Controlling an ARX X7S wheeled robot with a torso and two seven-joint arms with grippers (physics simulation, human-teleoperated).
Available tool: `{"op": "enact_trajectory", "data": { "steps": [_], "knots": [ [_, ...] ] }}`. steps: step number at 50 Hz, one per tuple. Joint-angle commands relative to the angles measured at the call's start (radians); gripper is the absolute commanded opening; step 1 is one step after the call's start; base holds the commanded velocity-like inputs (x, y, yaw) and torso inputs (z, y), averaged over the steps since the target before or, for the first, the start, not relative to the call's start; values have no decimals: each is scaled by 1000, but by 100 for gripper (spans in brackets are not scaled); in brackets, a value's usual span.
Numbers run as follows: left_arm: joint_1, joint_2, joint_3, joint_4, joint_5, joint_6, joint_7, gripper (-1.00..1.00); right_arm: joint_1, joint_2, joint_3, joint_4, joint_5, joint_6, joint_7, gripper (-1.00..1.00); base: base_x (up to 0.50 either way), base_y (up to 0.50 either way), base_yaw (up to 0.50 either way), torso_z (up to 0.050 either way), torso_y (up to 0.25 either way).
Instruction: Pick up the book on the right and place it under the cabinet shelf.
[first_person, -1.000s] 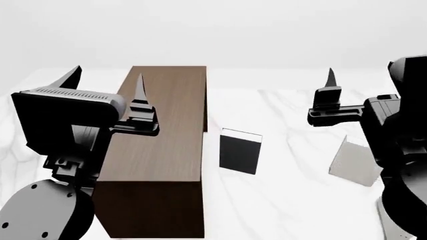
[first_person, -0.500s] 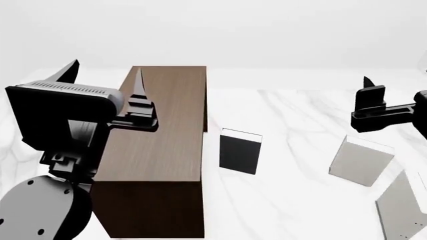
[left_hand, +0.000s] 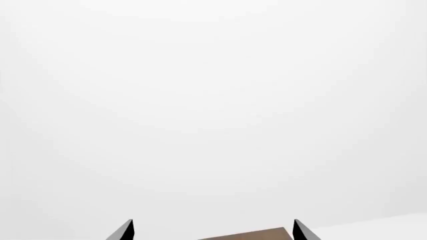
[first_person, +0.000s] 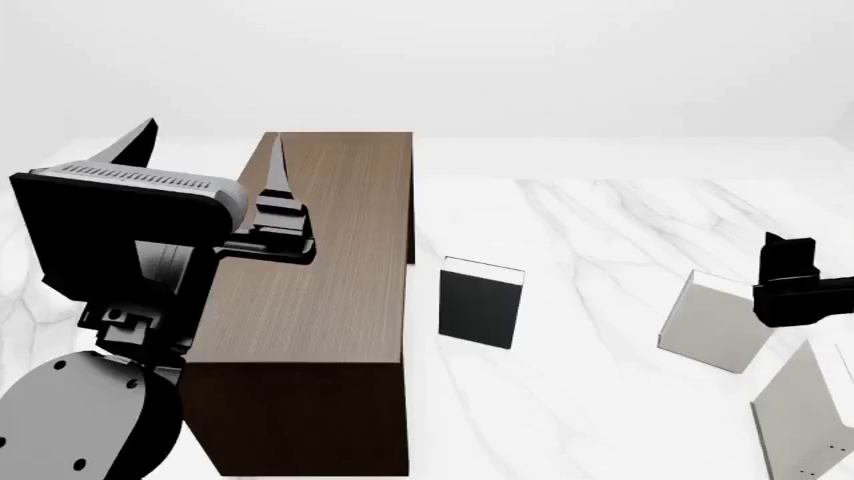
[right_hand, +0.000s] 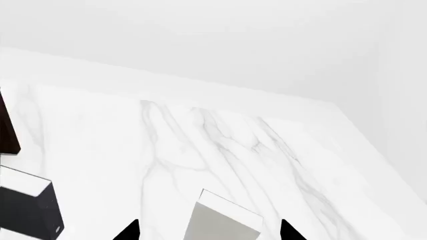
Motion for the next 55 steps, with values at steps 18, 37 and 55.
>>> {"op": "enact_trajectory", "data": {
  "steps": [18, 37, 55],
  "knots": [
    [16, -11, 9, -15, -8, 19, -10, 100, -251, 70, 106, 28, -114, -49, -95, 100, 0, 0, 0, 0, 0],
    [16, -19, 18, -23, -15, 20, -16, 100, -345, 81, 118, 40, -230, -97, -186, 100, 0, 0, 0, 0, 0],
    [11, -28, 28, -18, -22, 15, -22, 100, -474, 63, 183, 50, -277, -134, -224, 100, 0, 0, 0, 0, 0]
  ]
}}
